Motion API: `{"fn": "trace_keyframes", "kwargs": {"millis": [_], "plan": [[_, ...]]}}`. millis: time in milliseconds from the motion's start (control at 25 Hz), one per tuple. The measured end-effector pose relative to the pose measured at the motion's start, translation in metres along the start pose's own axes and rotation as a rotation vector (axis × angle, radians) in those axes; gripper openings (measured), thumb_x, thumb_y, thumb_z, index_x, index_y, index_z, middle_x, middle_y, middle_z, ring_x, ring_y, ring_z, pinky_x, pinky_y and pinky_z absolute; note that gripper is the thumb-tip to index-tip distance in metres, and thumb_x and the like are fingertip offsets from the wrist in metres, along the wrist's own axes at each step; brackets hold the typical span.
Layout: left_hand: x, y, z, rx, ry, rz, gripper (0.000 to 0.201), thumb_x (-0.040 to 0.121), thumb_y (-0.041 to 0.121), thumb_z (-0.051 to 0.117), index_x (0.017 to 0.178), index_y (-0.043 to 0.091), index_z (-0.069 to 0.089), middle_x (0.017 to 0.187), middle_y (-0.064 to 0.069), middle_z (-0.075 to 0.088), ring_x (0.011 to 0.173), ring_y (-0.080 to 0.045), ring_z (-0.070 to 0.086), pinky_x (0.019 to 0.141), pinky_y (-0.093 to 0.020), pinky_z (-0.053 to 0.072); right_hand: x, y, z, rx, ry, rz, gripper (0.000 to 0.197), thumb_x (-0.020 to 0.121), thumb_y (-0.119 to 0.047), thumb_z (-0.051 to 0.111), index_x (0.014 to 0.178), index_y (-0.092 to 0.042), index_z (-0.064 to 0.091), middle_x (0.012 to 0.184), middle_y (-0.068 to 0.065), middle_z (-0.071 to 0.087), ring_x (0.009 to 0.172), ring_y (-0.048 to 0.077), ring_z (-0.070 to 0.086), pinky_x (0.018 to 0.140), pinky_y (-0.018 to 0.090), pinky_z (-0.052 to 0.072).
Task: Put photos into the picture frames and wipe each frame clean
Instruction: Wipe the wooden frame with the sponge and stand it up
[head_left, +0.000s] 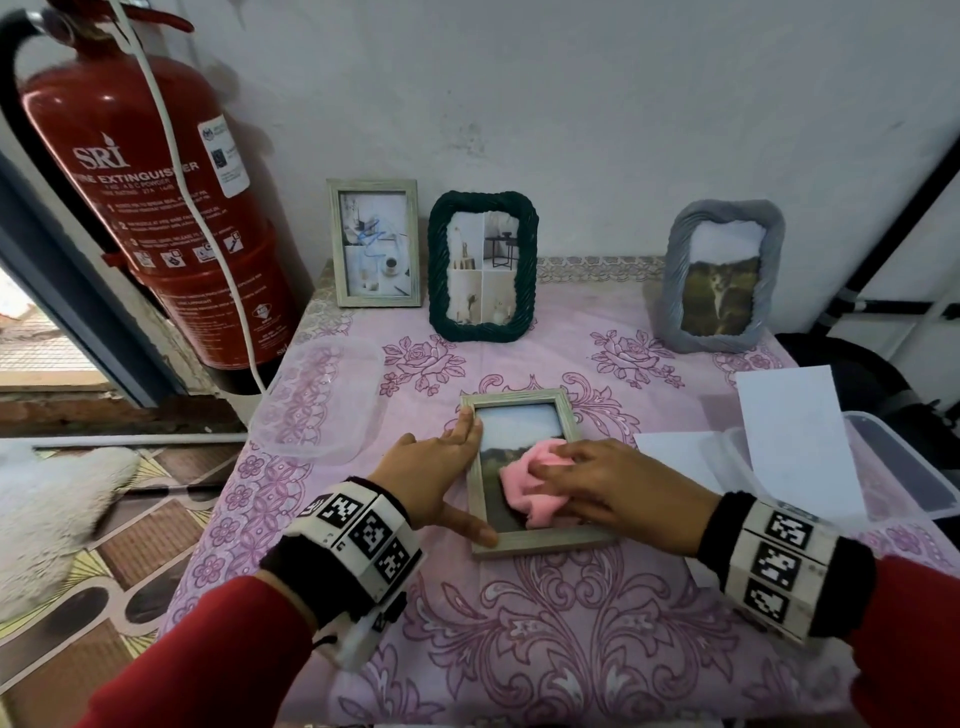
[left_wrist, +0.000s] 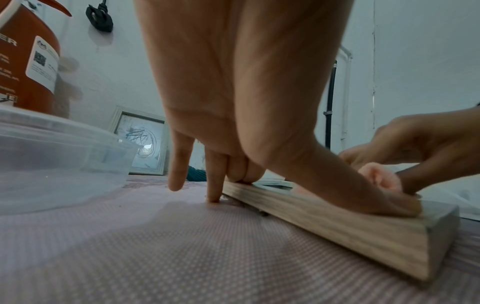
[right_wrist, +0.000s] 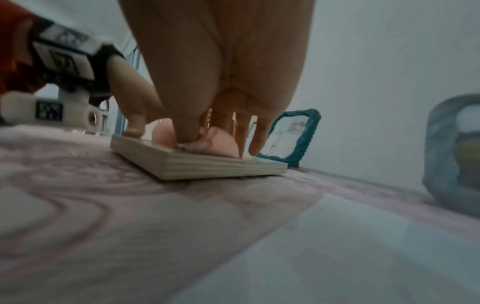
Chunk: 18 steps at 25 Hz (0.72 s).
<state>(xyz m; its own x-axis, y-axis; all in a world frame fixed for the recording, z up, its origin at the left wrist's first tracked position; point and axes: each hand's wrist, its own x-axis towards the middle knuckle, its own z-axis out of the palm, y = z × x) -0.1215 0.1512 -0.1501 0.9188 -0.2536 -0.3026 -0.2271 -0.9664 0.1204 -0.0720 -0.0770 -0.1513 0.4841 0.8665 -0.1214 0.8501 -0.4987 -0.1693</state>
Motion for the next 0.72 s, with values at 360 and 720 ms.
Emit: {"fn": "trace_keyframes", "kwargs": {"millis": [360,720], "plan": [[0.001,0.000,0.000,-0.021,-0.008,0.005,0.120,0.067,0.069,0.061,0.149,0.012,-0.003,0.158,-0.007,-0.010,0.136,-0.020,0.035,0.105,-0.037,0.033,0.062,0.015,-0.001,0.123,-0.003,0.150,0.043,0.094,-0.033,0.050,0.136,-0.025,0.047,0.133,0.013,0.050,0.122,0.026,0.043,0.099,0.033,0.035],[-0.001,0.003,-0.002,-0.038,-0.022,-0.011,0.121,0.067,0.066,0.064,0.149,0.010,-0.006,0.158,-0.006,-0.013,0.136,-0.020,0.034,0.108,-0.039,0.031,0.034,-0.009,0.002,0.229,-0.027,-0.061,0.039,0.094,-0.023,0.052,0.133,-0.020,0.052,0.144,0.006,0.044,0.134,0.020,0.035,0.111,0.025,0.024]]}}
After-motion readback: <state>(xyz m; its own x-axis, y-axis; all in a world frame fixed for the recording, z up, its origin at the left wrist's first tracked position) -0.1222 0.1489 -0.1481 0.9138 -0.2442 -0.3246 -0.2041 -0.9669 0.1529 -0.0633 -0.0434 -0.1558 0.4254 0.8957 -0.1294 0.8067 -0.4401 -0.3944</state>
